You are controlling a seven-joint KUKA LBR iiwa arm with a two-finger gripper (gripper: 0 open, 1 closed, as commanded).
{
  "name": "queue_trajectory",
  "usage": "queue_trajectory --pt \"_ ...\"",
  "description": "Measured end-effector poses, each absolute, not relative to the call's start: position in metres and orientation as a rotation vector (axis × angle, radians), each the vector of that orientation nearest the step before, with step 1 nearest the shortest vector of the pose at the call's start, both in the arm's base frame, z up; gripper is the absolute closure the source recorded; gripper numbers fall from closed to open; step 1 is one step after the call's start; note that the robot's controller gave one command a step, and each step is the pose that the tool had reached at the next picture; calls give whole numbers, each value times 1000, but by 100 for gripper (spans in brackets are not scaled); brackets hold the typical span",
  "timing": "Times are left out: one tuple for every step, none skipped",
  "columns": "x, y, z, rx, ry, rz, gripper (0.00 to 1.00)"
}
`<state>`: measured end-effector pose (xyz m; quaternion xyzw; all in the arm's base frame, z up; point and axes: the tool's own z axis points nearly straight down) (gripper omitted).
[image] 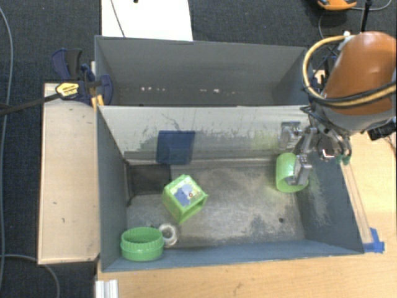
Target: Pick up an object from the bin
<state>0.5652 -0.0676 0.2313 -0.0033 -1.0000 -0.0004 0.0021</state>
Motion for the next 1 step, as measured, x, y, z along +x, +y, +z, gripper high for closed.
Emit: queue_trajectory --pt "566 -67 236 -7 -3146 1 0"
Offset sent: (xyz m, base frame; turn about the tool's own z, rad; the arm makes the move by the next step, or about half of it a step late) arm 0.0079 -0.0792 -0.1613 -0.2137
